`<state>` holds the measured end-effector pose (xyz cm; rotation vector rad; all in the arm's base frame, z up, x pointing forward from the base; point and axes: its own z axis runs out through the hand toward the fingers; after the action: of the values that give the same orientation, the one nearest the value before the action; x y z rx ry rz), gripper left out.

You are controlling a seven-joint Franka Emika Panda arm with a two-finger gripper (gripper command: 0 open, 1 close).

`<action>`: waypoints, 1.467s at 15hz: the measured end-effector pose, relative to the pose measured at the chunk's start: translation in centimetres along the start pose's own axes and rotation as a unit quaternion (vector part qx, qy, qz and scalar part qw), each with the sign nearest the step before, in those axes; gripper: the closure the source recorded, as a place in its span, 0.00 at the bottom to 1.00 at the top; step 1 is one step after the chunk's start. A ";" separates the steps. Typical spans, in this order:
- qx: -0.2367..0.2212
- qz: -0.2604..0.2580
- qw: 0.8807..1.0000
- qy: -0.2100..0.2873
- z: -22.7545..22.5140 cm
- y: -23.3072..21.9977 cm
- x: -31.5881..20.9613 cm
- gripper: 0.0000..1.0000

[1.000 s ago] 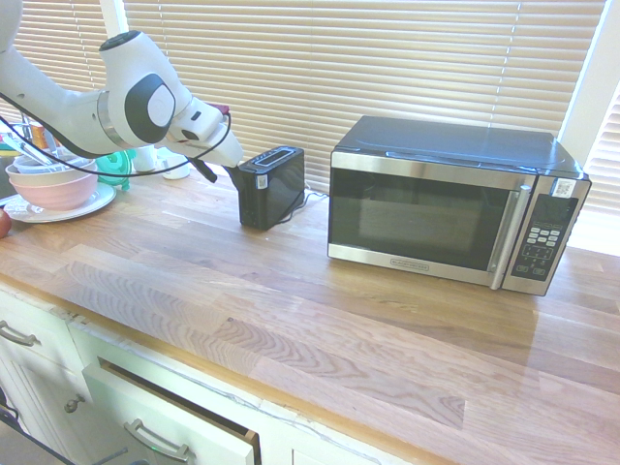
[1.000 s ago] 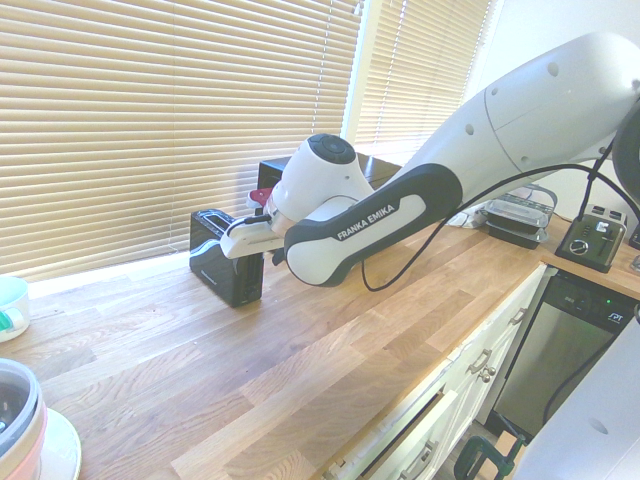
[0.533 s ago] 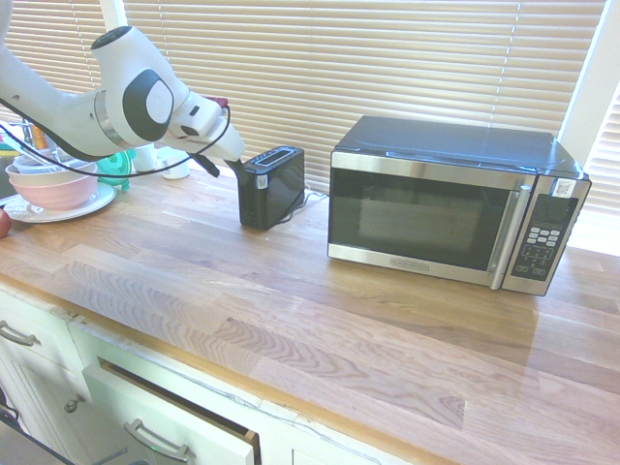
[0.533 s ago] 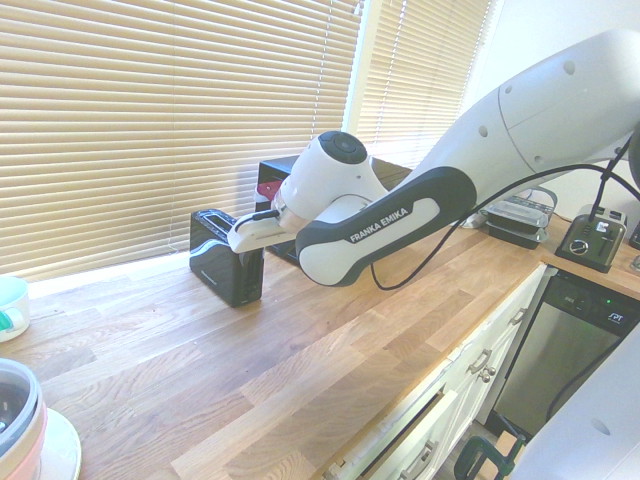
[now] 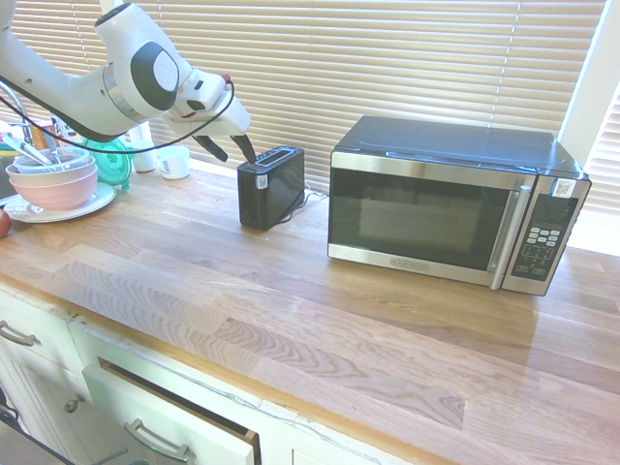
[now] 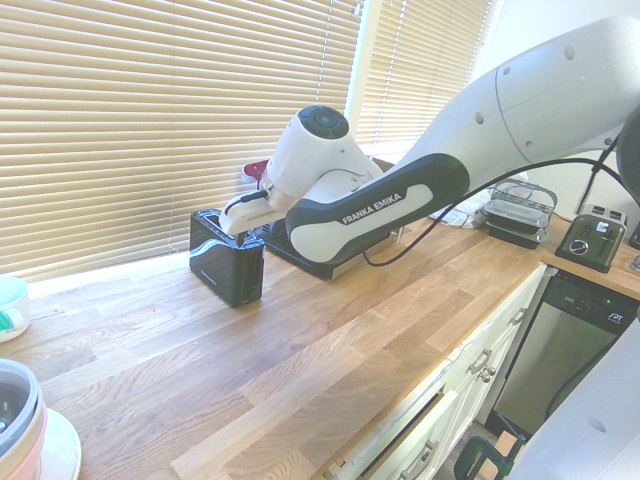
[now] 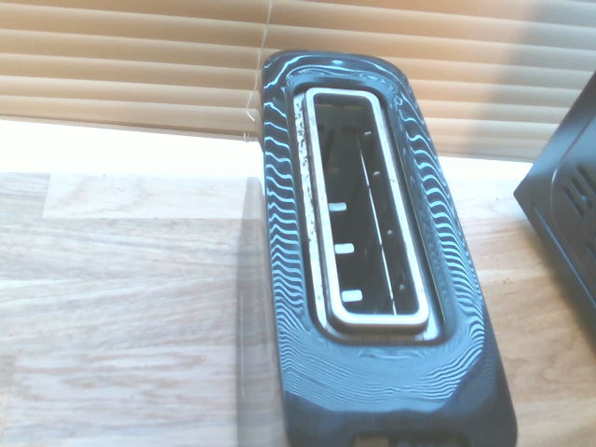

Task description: Press the toaster

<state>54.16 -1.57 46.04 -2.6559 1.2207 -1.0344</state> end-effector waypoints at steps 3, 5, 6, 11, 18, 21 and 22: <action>-0.006 0.000 1.000 -0.006 1.1 -0.4 0.3 0.00; -0.007 0.001 1.000 -0.009 1.4 -0.4 0.3 0.00; -0.007 0.001 1.000 -0.009 1.4 -0.3 0.3 0.00; -0.006 -0.004 1.000 -0.010 1.3 -0.3 0.5 1.00; -0.005 -0.013 1.000 -0.015 1.4 -0.2 0.7 1.00; -0.005 -0.015 1.000 -0.019 1.5 0.2 1.1 1.00; -0.006 -0.015 1.000 -0.021 1.7 0.4 1.2 1.00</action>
<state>55.44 -3.07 45.32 -2.6981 1.1860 -0.9743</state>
